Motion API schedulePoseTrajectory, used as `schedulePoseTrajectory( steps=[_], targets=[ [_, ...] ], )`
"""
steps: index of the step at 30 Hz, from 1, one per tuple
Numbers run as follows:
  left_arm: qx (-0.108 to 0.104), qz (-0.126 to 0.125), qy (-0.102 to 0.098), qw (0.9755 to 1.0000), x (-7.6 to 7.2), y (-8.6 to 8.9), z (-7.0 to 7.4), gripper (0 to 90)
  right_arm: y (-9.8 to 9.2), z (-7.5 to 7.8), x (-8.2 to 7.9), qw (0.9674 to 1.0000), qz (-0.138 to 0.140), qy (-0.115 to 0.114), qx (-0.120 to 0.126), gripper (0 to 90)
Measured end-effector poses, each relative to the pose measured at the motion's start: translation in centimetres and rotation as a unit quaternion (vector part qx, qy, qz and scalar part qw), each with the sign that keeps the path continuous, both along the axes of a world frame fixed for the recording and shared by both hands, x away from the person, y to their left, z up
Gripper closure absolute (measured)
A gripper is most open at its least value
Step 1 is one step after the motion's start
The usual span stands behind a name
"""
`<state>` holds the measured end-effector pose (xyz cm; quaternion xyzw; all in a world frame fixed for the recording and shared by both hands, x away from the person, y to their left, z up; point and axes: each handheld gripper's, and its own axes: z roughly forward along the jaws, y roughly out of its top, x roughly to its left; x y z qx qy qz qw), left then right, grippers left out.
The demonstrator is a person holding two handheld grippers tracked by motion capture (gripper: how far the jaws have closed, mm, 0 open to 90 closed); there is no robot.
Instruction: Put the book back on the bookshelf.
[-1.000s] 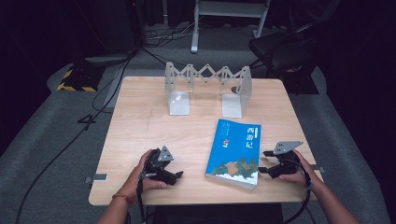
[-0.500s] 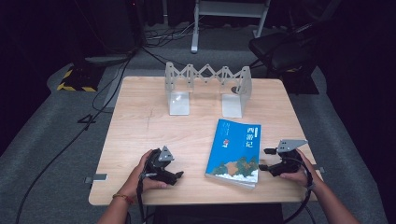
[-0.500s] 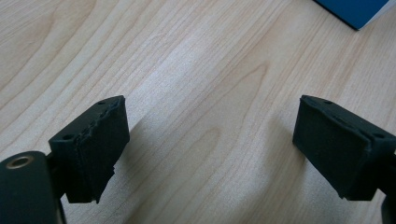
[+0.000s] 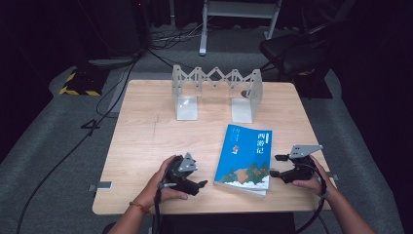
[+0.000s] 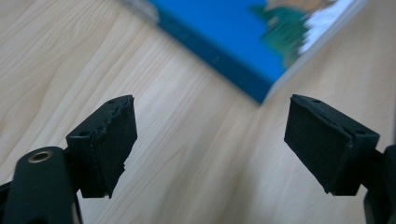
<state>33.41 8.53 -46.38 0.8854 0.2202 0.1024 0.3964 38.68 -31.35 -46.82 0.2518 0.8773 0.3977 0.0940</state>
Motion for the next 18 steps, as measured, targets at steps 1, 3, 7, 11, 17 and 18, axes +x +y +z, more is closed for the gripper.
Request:
schedulePoseTrajectory(
  steps=[1, 3, 7, 11, 17, 18],
  targets=[
    [-0.002, -0.010, -0.003, 0.9999, -0.2, -1.0, 0.2, 17.5, 0.1, 0.2, 0.0, 1.0000, -0.003, -0.002, 0.003, 27.1],
    [0.001, -0.034, -0.010, 0.9994, -0.7, -3.0, 0.5, 17.6, 0.3, 0.6, -0.1, 0.9999, -0.007, -0.003, 0.015, 27.0],
    [0.004, -0.081, -0.017, 0.9966, -1.3, -6.9, 0.8, 18.4, 0.8, 1.2, 0.0, 0.9994, -0.014, -0.007, 0.030, 27.0],
    [0.007, -0.093, -0.018, 0.9955, -1.2, -9.9, 0.3, 19.3, 1.2, 1.8, 0.1, 0.9991, -0.021, -0.014, 0.035, 26.6],
    [0.001, -0.082, -0.026, 0.9963, -1.1, -11.5, -0.4, 23.3, 2.5, 3.0, 0.7, 0.9987, -0.022, -0.022, 0.041, 25.1],
    [-0.002, -0.075, -0.034, 0.9966, -1.2, -11.7, -0.4, 24.9, 2.8, 3.1, 0.8, 0.9987, -0.024, -0.025, 0.038, 23.4]
  ],
)
